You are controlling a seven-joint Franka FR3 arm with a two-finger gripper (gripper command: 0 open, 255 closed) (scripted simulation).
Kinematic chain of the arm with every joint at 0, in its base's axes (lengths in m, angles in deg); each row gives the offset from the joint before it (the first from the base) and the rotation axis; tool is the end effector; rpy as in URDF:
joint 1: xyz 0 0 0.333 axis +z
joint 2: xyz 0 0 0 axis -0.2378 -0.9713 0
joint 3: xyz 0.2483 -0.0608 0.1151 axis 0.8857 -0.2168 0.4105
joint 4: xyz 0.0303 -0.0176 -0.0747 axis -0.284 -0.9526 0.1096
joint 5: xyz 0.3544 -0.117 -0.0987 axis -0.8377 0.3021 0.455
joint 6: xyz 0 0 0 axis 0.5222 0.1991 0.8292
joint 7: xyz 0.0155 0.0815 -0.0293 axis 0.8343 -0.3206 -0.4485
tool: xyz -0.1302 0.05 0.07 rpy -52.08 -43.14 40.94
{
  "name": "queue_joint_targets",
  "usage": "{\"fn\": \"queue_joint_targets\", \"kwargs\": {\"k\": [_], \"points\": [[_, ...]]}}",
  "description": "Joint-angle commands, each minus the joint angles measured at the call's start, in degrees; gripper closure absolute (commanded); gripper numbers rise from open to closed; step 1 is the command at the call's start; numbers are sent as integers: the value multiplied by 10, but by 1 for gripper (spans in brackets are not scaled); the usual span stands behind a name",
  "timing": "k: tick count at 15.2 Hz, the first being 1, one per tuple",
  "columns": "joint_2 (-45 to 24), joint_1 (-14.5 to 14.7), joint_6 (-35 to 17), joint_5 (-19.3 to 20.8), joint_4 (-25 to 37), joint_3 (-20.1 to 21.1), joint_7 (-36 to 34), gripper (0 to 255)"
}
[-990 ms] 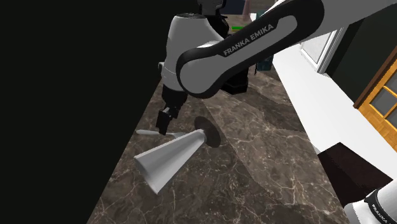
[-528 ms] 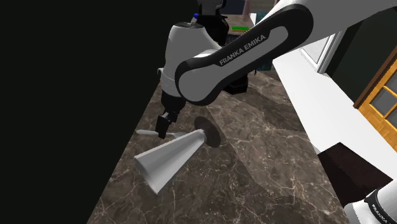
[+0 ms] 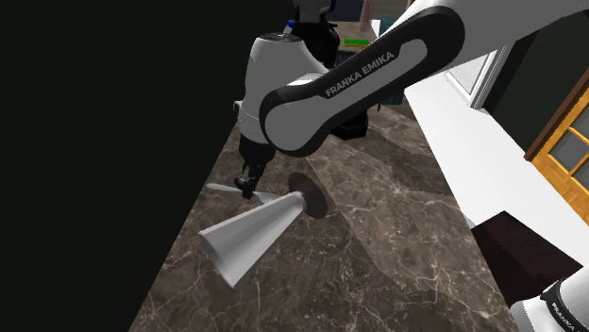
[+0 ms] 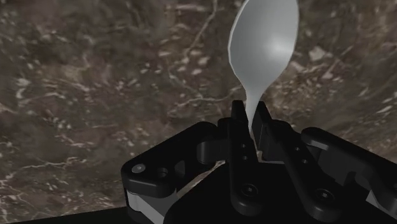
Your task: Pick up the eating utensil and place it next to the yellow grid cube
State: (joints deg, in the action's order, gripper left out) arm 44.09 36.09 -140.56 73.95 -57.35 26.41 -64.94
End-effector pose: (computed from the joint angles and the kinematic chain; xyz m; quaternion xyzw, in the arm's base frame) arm 0.4779 0.4227 0.2569 -0.9149 -0.3829 -0.0798 0.0994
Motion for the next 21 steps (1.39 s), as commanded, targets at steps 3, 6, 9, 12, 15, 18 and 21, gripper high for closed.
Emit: {"fn": "queue_joint_targets", "kwargs": {"k": [3, 6, 9, 12, 15, 18, 21], "points": [[0, 0, 0, 0, 0, 0, 0, 255], [4, -1, 6, -1, 2, 1, 0, 255], [17, -3, 25, -5, 9, 3, 0, 255], [29, -5, 45, -8, 17, 5, 1, 255], [40, -6, 65, -12, 27, 6, 0, 255], [50, -7, 85, -14, 37, 7, 0, 255], [59, -9, 105, -17, 49, 9, 0, 255]]}}
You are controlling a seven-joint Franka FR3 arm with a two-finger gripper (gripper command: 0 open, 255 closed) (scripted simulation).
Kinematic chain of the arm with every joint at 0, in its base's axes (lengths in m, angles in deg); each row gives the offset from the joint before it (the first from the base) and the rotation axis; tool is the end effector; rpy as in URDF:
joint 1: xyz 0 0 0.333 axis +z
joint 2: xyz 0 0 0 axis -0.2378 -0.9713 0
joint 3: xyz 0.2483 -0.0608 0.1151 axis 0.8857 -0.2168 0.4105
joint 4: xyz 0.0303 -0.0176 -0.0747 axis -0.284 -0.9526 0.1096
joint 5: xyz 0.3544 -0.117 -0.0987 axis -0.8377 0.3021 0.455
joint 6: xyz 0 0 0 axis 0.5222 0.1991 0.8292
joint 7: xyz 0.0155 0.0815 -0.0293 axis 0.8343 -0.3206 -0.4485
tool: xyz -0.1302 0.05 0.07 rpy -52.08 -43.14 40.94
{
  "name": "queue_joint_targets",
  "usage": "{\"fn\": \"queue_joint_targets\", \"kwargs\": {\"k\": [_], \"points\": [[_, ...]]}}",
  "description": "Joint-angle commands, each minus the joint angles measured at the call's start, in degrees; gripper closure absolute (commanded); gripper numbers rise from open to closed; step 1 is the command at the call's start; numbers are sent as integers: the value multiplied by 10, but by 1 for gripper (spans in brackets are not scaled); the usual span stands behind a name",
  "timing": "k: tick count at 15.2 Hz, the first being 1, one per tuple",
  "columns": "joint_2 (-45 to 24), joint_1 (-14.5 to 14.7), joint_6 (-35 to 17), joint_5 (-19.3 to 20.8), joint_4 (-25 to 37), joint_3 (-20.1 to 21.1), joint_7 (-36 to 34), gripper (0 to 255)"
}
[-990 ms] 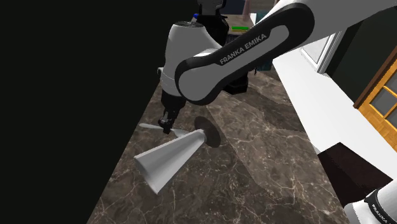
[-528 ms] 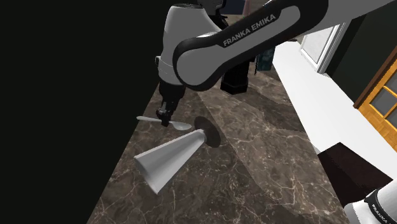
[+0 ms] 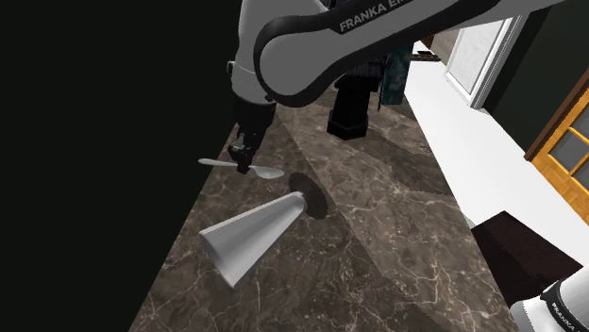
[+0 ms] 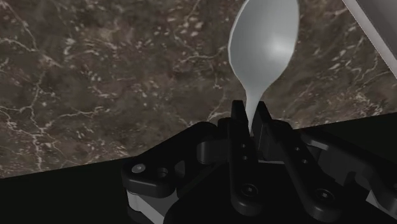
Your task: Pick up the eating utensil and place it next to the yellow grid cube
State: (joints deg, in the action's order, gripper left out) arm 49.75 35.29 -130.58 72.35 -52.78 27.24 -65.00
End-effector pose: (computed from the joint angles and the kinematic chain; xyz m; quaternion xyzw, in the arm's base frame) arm 0.4802 0.4239 0.3350 -0.9150 -0.3828 -0.0798 0.0994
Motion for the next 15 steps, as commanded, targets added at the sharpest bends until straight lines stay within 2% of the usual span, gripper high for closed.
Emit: {"fn": "queue_joint_targets", "kwargs": {"k": [1, 15], "points": [[5, -1, 12, -1, 7, 1, 0, 255], [33, -3, 111, -7, 80, 3, -6, 255]]}}
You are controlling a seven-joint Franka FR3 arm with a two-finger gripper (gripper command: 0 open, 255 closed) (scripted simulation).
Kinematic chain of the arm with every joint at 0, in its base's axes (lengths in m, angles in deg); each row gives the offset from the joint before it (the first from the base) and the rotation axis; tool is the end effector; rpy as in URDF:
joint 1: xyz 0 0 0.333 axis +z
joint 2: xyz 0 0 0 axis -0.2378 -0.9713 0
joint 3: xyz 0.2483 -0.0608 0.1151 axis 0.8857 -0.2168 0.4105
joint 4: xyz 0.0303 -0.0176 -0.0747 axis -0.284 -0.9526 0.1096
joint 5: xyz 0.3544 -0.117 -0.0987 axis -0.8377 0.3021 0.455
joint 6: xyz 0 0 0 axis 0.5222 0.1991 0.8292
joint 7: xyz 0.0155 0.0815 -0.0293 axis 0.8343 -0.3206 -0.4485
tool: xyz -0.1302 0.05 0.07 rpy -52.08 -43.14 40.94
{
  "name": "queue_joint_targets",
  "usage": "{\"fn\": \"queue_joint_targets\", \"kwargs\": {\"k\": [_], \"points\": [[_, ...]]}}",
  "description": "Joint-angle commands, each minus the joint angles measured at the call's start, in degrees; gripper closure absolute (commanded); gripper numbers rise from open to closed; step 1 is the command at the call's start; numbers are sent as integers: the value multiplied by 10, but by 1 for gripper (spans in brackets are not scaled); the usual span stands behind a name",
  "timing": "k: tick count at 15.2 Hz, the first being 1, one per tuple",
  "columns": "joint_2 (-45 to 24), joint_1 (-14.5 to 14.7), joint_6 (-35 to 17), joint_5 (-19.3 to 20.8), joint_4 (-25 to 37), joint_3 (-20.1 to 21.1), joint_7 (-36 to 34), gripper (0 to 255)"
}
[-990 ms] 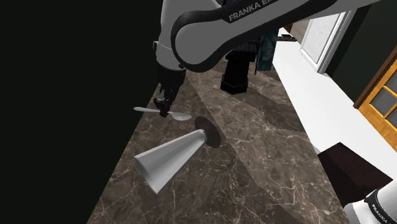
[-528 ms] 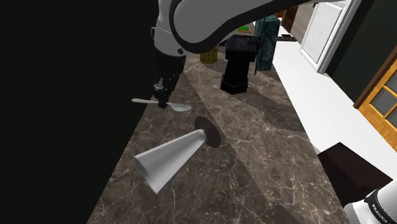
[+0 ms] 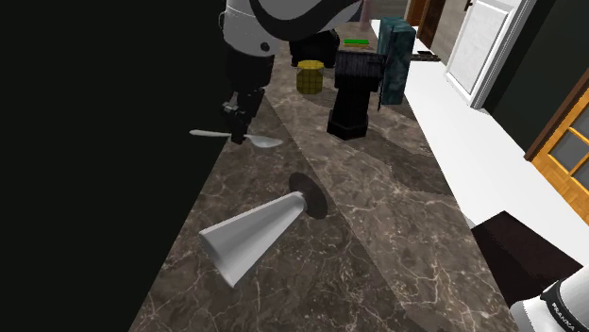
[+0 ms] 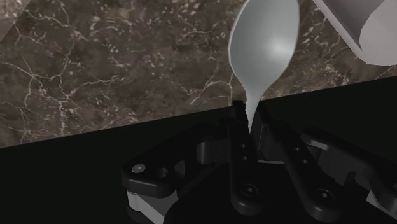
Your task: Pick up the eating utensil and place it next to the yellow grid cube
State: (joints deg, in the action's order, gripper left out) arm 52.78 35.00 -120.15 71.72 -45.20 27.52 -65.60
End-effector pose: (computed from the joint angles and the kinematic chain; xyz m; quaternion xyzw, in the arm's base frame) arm 0.4821 0.4246 0.4114 -0.9150 -0.3828 -0.0798 0.0995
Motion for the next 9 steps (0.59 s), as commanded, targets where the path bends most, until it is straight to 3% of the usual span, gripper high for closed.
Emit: {"fn": "queue_joint_targets", "kwargs": {"k": [1, 9], "points": [[4, 0, 14, -1, 11, 0, -1, 255], [4, -58, 33, -26, 18, -28, 93, 255]]}}
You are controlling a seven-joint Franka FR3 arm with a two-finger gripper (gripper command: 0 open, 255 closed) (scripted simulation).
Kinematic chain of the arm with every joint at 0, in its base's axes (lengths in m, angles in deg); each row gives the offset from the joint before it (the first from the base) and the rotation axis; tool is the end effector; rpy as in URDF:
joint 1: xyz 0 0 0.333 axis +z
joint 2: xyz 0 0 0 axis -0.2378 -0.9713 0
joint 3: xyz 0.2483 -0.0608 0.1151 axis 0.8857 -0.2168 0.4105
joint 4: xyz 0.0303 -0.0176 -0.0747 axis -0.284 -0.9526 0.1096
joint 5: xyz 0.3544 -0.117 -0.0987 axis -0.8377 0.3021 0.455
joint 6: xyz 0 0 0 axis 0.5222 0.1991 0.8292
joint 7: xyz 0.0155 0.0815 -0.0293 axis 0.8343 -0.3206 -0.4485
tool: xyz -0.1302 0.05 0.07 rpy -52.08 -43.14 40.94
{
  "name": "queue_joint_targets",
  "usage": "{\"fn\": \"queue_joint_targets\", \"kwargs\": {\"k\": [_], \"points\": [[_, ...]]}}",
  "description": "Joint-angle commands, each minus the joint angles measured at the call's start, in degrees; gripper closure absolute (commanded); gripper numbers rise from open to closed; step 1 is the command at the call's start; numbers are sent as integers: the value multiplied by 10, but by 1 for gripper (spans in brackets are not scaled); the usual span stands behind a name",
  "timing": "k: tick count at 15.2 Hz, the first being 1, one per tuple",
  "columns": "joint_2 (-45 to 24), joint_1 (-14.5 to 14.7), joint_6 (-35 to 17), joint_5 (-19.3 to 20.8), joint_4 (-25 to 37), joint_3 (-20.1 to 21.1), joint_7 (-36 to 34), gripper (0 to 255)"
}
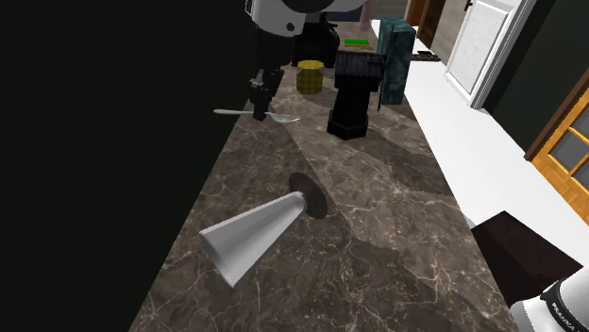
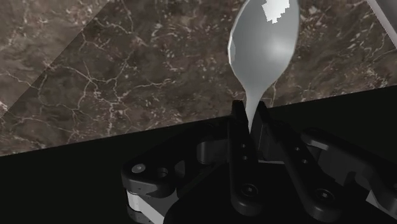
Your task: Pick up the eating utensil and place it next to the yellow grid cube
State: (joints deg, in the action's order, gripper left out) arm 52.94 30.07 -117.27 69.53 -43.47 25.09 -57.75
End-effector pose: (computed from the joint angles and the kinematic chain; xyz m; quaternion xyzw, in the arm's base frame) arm 0.5286 0.3627 0.4209 -0.9152 -0.3823 -0.0797 0.0993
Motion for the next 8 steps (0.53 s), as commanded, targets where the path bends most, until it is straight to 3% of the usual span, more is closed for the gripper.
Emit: {"fn": "queue_joint_targets", "kwargs": {"k": [1, 8], "points": [[0, -17, 8, -7, 4, -8, 27, 255], [-31, -69, 40, -19, 52, -37, 110, 255]]}}
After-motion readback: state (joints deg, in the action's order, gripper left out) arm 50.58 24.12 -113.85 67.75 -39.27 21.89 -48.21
